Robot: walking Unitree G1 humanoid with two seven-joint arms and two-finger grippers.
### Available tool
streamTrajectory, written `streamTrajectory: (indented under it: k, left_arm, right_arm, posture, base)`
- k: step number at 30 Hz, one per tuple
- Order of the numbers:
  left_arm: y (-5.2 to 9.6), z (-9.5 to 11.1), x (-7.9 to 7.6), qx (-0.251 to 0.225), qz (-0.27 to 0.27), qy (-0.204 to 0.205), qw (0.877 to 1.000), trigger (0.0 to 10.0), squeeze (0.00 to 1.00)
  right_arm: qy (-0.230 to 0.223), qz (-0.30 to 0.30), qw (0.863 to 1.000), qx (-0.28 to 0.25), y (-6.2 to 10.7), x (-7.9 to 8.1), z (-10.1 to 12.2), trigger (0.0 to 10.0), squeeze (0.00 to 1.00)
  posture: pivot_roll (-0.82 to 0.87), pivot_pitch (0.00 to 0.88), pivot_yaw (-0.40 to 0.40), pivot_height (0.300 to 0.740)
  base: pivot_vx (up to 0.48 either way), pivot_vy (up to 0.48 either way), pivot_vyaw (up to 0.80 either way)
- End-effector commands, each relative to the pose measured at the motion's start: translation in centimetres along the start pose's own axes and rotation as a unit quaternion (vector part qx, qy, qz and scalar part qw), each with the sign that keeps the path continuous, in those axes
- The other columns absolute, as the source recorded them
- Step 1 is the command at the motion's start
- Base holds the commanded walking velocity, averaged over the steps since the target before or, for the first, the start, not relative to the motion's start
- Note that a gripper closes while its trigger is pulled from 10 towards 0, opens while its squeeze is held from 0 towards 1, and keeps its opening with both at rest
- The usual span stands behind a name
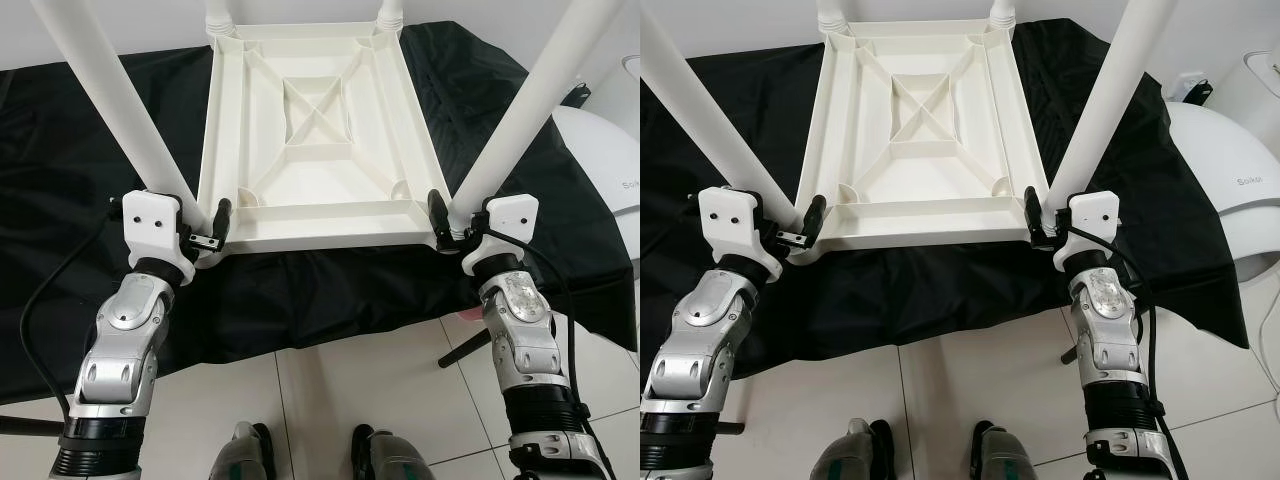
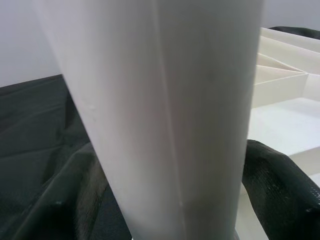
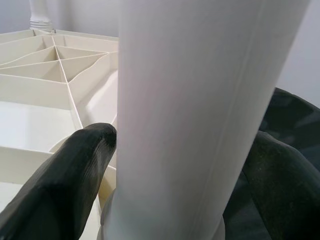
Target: Building children table
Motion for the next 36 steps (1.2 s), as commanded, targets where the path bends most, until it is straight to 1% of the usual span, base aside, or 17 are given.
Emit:
streamTrajectory:
  k: [1,17,19,22,25,26,27,29,32,34,36]
  left_arm:
    - [0.3,-0.8,0.5,0.017,0.008,-0.006,1.000,10.0,0.00]
    - [0.4,-0.7,0.4,0.015,0.006,-0.005,1.000,10.0,0.00]
    - [0.5,-0.7,0.4,0.016,0.003,-0.005,1.000,10.0,0.00]
    - [0.7,-0.9,-0.1,0.020,-0.017,-0.007,1.000,10.0,0.00]
    - [0.8,-0.9,-0.1,0.021,-0.019,-0.008,1.000,10.0,0.00]
    - [0.9,-0.9,-0.3,0.021,-0.032,-0.006,0.999,10.0,0.00]
    - [1.0,-0.8,-0.4,0.021,-0.039,-0.006,0.999,10.0,1.00]
    - [1.2,-0.7,-0.3,0.022,-0.045,-0.008,0.999,10.0,1.00]
    - [1.3,-0.5,0.3,0.021,-0.047,-0.013,0.999,10.0,1.00]
    - [1.6,-0.3,0.7,0.026,-0.053,-0.025,0.998,10.0,1.00]
    - [2.0,-0.3,0.8,0.036,-0.069,-0.037,0.996,10.0,1.00]
  right_arm:
    - [-0.004,-0.002,1.000,0.004,0.3,-0.2,-0.4,10.0,0.00]
    - [-0.001,-0.001,1.000,0.002,0.3,-0.2,-0.3,10.0,0.00]
    - [-0.001,-0.002,1.000,0.002,0.3,-0.3,-0.3,10.0,0.00]
    - [0.000,-0.002,1.000,0.001,0.3,-0.3,-0.3,10.0,0.00]
    - [0.000,-0.002,1.000,0.001,0.3,-0.3,-0.3,10.0,0.00]
    - [0.000,-0.003,1.000,0.001,0.3,-0.4,-0.3,10.0,0.00]
    - [0.001,-0.003,1.000,0.001,0.3,-0.4,-0.3,10.0,0.00]
    - [0.001,-0.004,1.000,0.001,0.3,-0.4,-0.3,10.0,0.00]
    - [0.001,-0.005,1.000,0.001,0.3,-0.5,-0.3,10.0,0.00]
    - [0.001,-0.006,1.000,0.002,0.3,-0.5,-0.3,10.0,0.00]
    - [0.001,-0.008,1.000,0.002,0.3,-0.6,-0.4,10.0,0.00]
  posture:
    - [-0.05,0.237,0.017,0.740]
    - [-0.05,0.225,0.013,0.740]
    - [-0.06,0.223,0.013,0.740]
    - [-0.06,0.222,0.014,0.740]
    - [-0.06,0.222,0.014,0.740]
    - [-0.05,0.223,0.015,0.740]
    - [-0.05,0.223,0.015,0.740]
    - [-0.05,0.227,0.018,0.740]
    - [-0.05,0.227,0.020,0.740]
    - [-0.05,0.231,0.022,0.740]
    - [-0.05,0.232,0.023,0.740]
  base:
    - [0.000,0.000,0.00]
    - [0.000,0.000,0.00]
    - [0.000,0.000,0.00]
    - [0.000,0.000,0.00]
    - [0.000,0.000,0.00]
    - [0.000,0.000,0.00]
    - [0.000,0.000,0.00]
    - [0.000,0.000,0.00]
    - [0.000,0.000,0.00]
    - [0.000,0.000,0.00]
    - [0.000,0.000,0.00]
Point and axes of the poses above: a point about 5 cm out from each wrist's last joint towards the gripper, its own y axis pointing back from the gripper into the wrist, its own z axis along the axis of the wrist's last joint, x = y × z, the point moved 6 cm from there along -y, pointing out of the wrist towards the gripper, and after that the axes turned 9 degrees about y, right-handed, at the moved point
